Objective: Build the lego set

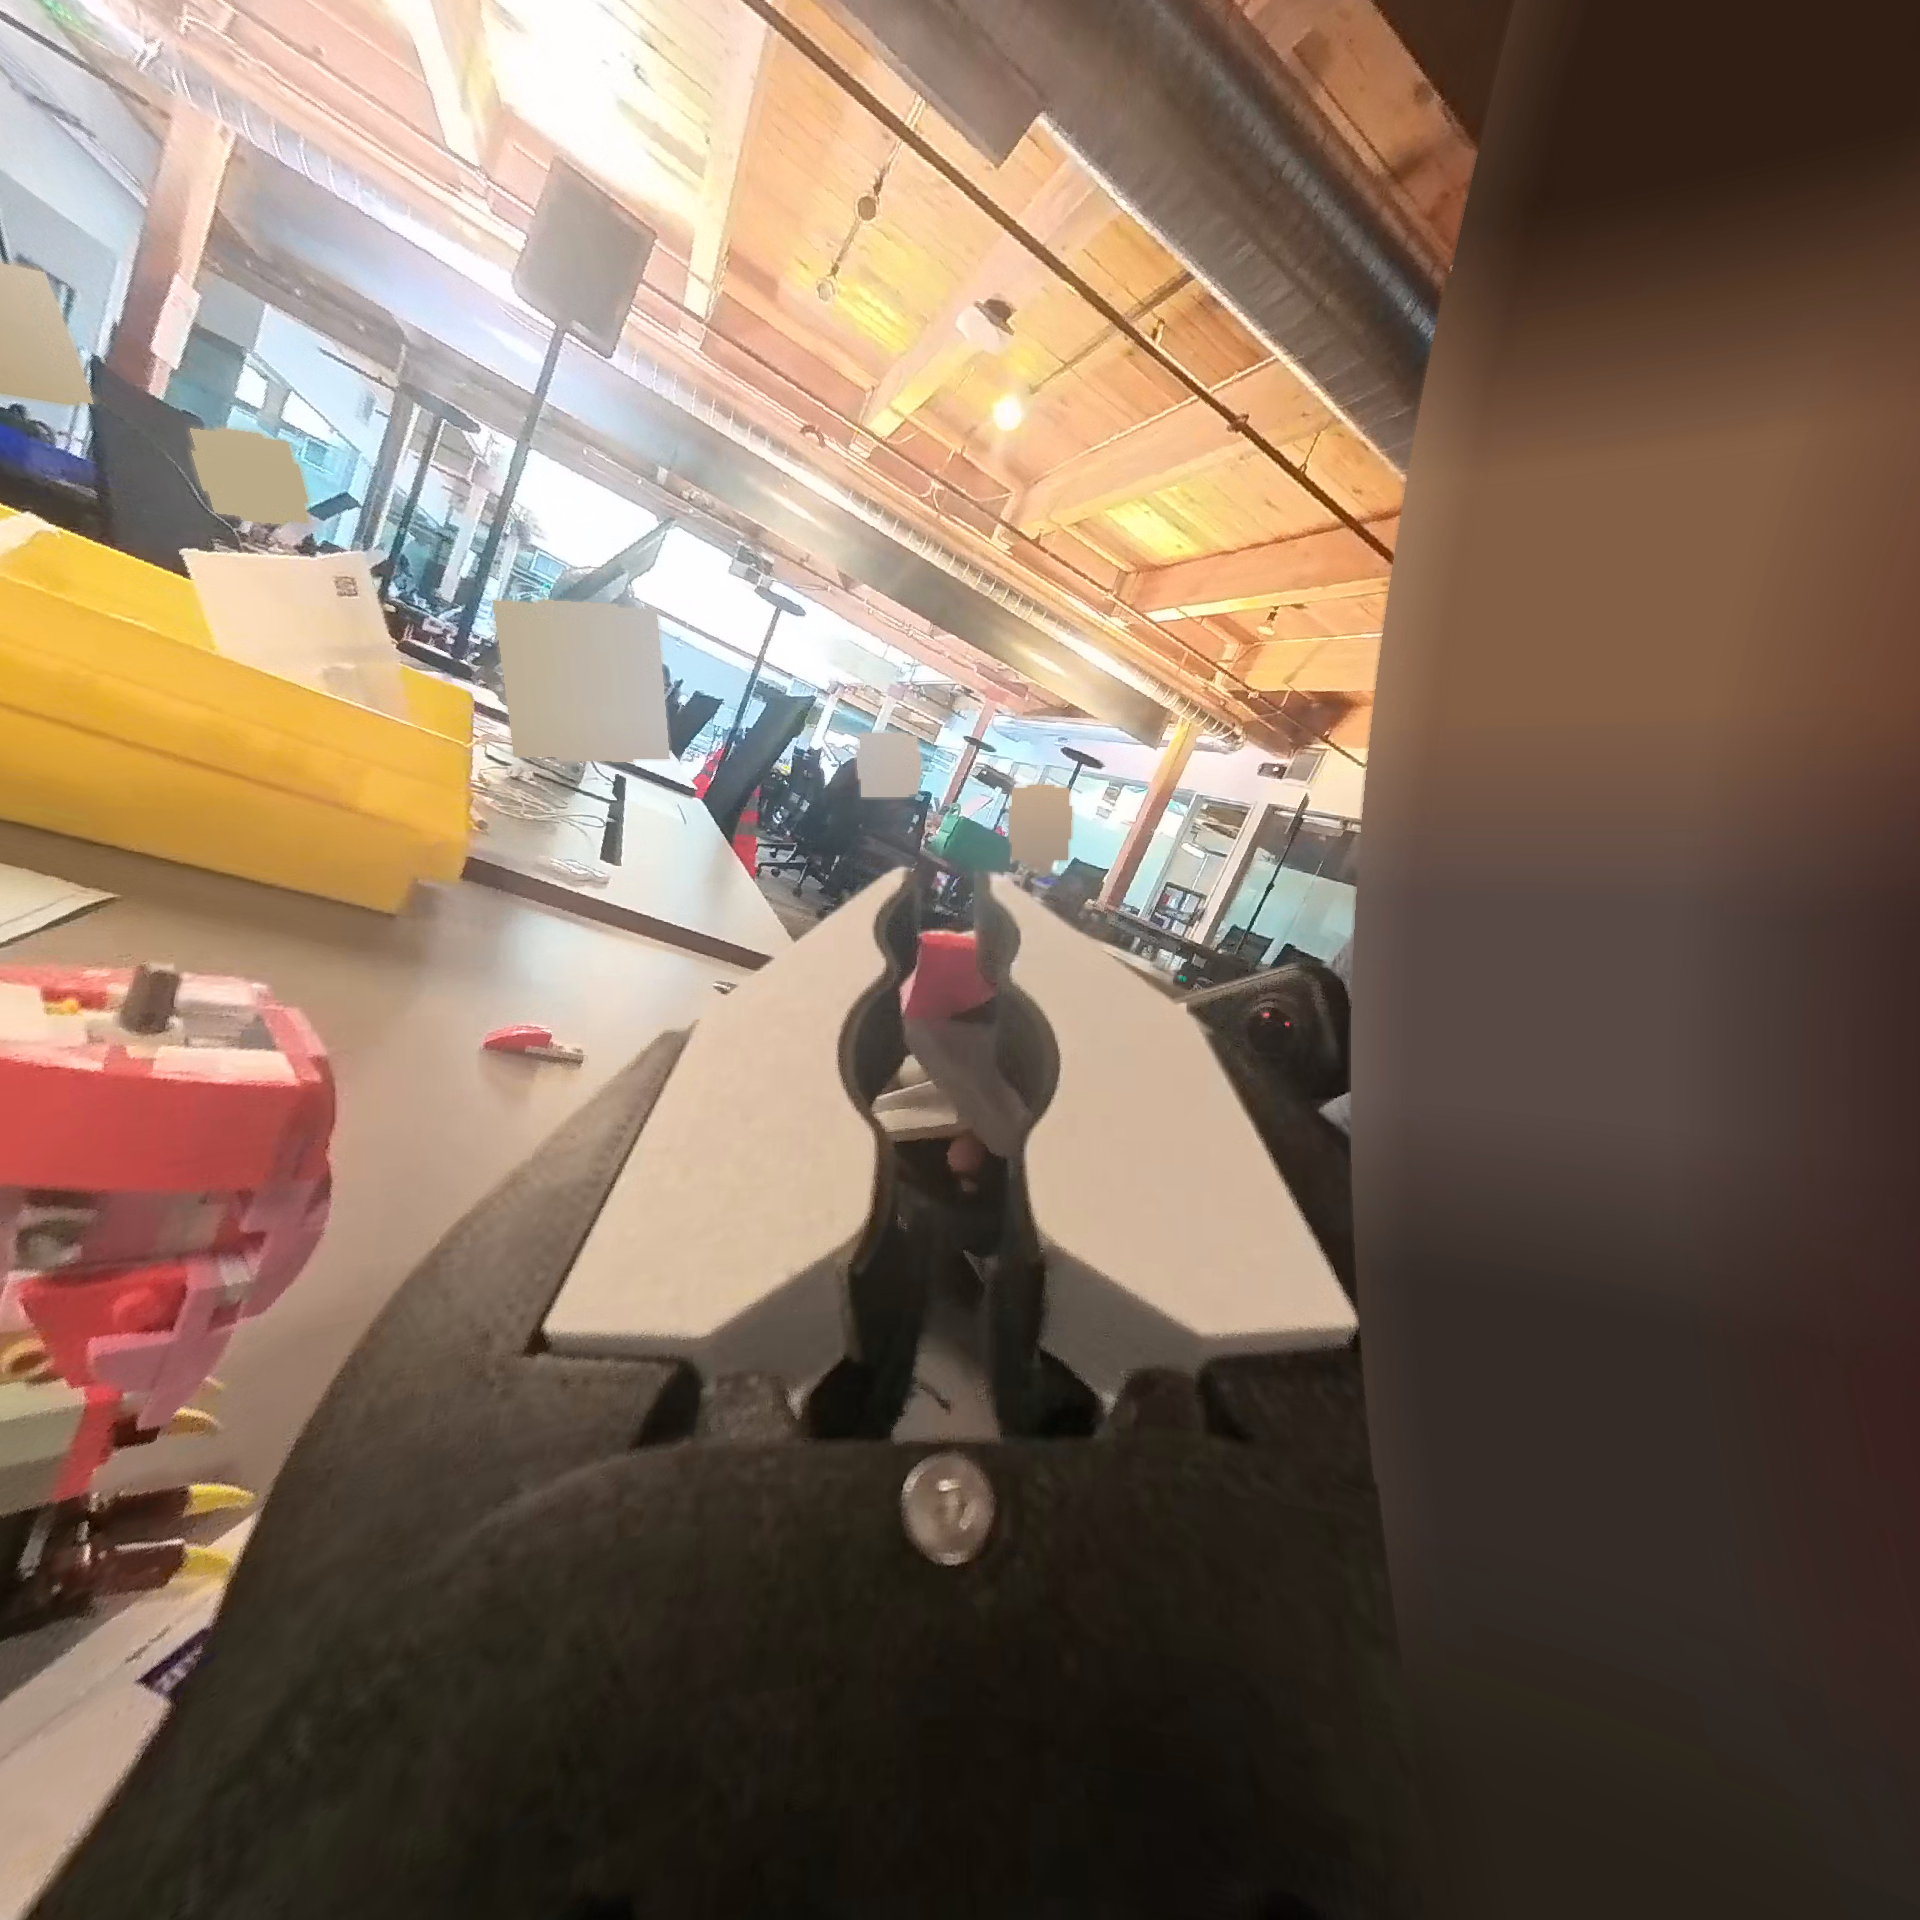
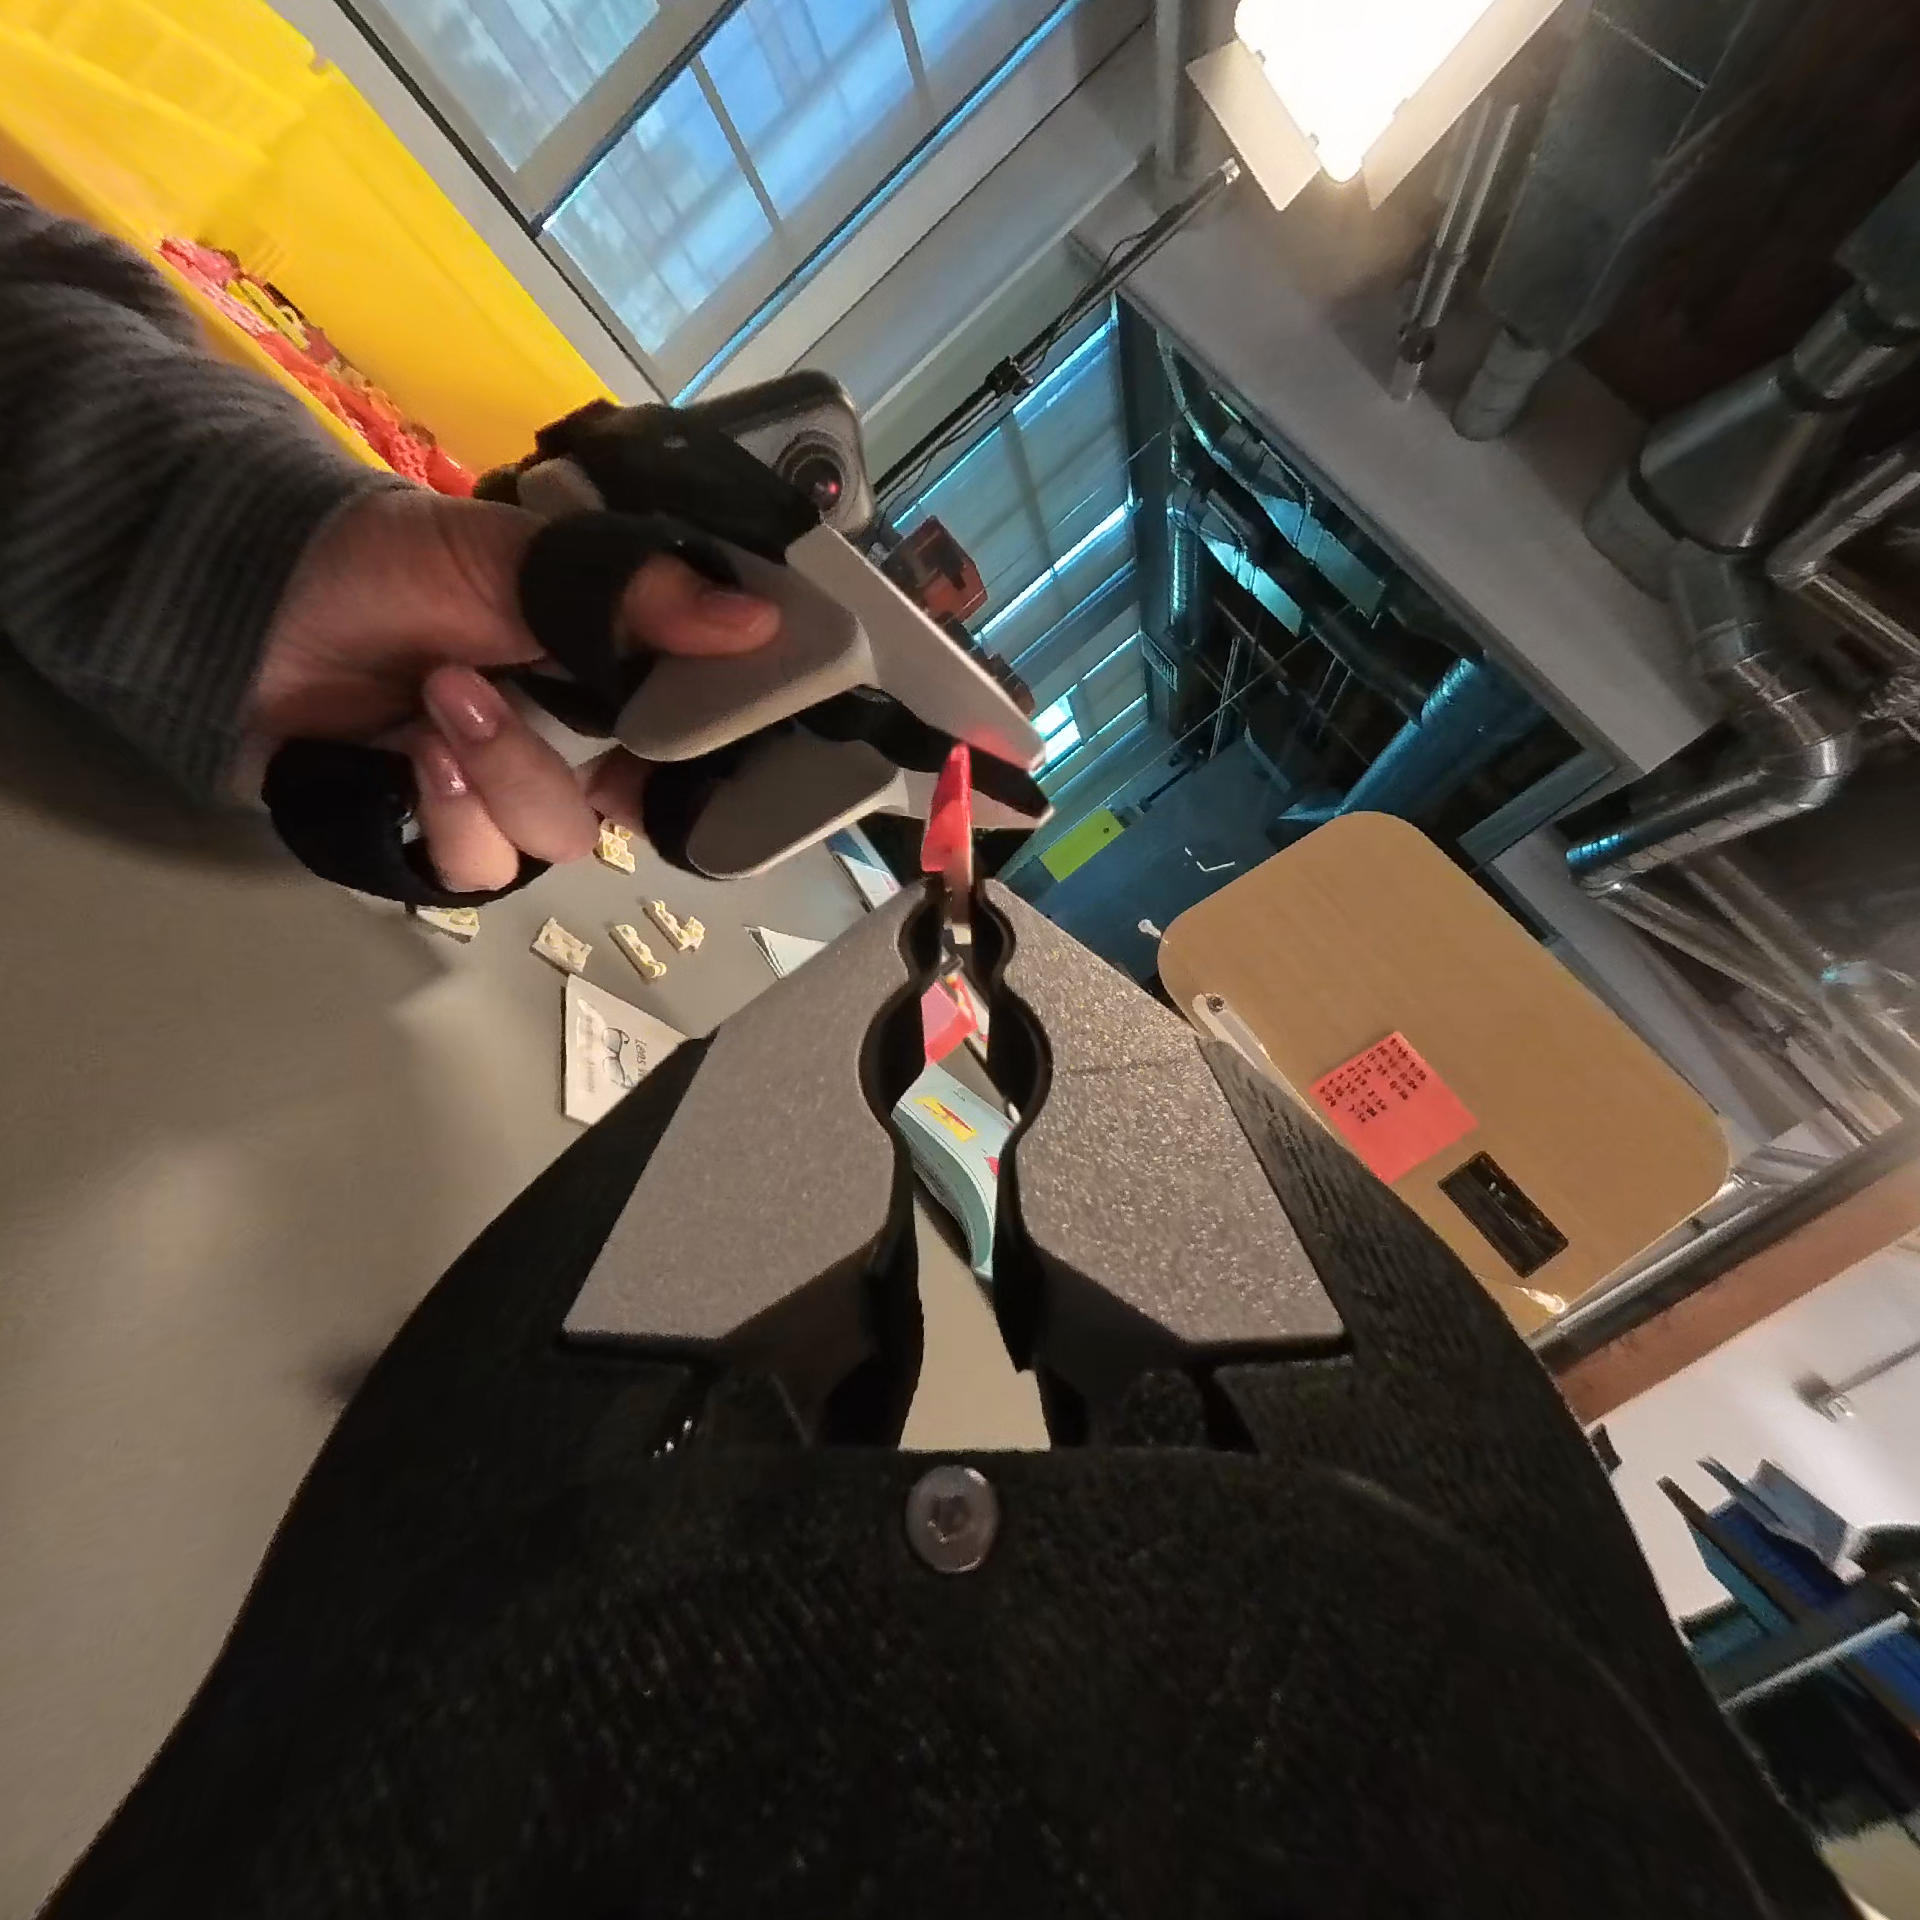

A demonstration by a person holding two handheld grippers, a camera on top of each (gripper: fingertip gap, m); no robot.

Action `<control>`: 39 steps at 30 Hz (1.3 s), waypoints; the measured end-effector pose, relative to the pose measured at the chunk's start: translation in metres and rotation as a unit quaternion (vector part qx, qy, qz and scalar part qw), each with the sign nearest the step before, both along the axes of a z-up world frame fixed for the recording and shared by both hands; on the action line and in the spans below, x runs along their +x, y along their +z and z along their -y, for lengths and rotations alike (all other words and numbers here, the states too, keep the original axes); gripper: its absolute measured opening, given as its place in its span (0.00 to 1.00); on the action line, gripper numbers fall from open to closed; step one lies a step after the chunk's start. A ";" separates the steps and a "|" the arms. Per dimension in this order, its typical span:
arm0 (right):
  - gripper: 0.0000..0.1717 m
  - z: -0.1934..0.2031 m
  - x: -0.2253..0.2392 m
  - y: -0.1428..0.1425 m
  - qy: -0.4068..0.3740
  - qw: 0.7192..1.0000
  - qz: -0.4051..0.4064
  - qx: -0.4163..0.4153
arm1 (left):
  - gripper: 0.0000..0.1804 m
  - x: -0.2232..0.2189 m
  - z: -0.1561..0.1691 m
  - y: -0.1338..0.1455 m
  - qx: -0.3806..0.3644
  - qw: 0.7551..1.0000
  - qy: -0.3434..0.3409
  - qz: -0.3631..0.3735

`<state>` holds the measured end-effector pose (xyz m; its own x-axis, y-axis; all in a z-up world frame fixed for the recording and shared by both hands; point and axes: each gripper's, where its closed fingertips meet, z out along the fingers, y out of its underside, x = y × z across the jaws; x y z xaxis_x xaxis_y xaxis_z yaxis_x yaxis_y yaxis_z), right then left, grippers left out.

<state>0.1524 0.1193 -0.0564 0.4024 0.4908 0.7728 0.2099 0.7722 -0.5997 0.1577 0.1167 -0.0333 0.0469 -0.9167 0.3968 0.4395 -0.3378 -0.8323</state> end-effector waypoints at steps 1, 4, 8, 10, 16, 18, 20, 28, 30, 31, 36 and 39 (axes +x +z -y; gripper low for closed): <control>0.01 0.000 0.001 0.000 -0.003 1.000 -0.003 0.000 | 0.09 0.001 0.001 0.001 0.002 1.000 0.001 0.002; 0.02 -0.005 0.006 0.002 -0.022 1.000 -0.016 -0.001 | 0.17 0.001 -0.003 0.001 -0.017 1.000 0.008 0.008; 0.02 -0.009 0.009 0.004 -0.039 0.999 -0.026 0.001 | 0.28 0.006 -0.003 -0.005 -0.030 1.000 -0.010 -0.001; 0.01 -0.009 0.010 0.007 -0.044 0.999 -0.031 0.003 | 0.25 0.010 -0.001 -0.008 -0.029 0.999 -0.013 -0.010; 0.02 -0.010 0.006 0.006 -0.059 0.998 -0.028 0.016 | 0.19 0.014 0.002 -0.008 -0.008 1.000 -0.003 -0.020; 0.01 -0.009 0.004 0.005 -0.060 0.998 -0.025 0.024 | 0.17 0.014 0.002 -0.008 -0.004 1.000 0.002 -0.022; 0.01 -0.007 0.002 0.004 -0.060 0.998 -0.024 0.028 | 0.14 0.012 0.001 -0.008 -0.003 1.000 0.007 -0.021; 0.02 -0.008 0.000 0.003 -0.058 0.998 -0.027 0.023 | 0.12 0.011 -0.001 -0.010 -0.004 1.000 0.011 -0.029; 0.03 -0.007 0.000 0.002 -0.050 0.998 -0.028 0.014 | 0.12 0.011 -0.001 -0.010 -0.003 0.999 0.010 -0.031; 0.06 -0.007 0.000 0.001 -0.043 0.999 -0.026 0.007 | 0.14 0.011 -0.001 -0.009 -0.003 1.000 0.009 -0.029; 0.11 -0.010 0.010 -0.005 -0.031 0.999 -0.019 -0.019 | 0.12 0.001 -0.007 -0.005 -0.005 0.999 0.026 -0.019; 0.12 -0.026 0.028 -0.004 -0.051 0.998 -0.032 -0.036 | 0.12 -0.002 -0.010 -0.007 -0.001 0.999 0.043 -0.030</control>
<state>0.1806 0.1449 -0.0600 0.5005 0.4982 0.7080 0.2455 0.7026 -0.6679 0.1557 0.1266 -0.0402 0.1489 -0.9079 0.3919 0.4157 -0.3022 -0.8578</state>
